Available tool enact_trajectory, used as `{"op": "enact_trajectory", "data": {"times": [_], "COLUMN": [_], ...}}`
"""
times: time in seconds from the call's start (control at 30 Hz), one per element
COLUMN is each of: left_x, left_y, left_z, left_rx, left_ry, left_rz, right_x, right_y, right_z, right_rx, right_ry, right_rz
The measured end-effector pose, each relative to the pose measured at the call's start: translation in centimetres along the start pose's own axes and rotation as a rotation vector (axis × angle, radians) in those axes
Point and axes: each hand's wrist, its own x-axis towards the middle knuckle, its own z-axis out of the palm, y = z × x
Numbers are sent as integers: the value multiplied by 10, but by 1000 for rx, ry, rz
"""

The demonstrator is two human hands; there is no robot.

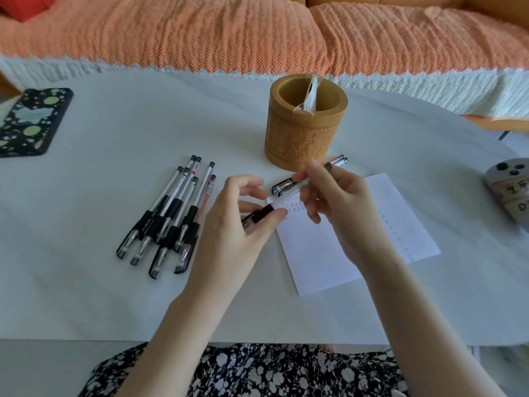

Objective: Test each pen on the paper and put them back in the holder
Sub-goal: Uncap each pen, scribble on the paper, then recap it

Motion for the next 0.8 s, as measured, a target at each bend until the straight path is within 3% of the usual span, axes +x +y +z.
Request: {"op": "enact_trajectory", "data": {"times": [0.23, 0.47, 0.8], "left_x": [1, 3, 2], "left_y": [-1, 6, 0], "left_z": [5, 9, 13], "left_rx": [194, 79, 42], "left_ry": [-100, -134, -152], "left_rz": [60, -22, -64], "right_x": [0, -6, -5], "right_y": [0, 0, 1], "right_z": [-5, 1, -10], "right_rx": [37, -74, -46], "right_ry": [69, -105, -50], "right_rz": [-15, 25, 14]}}
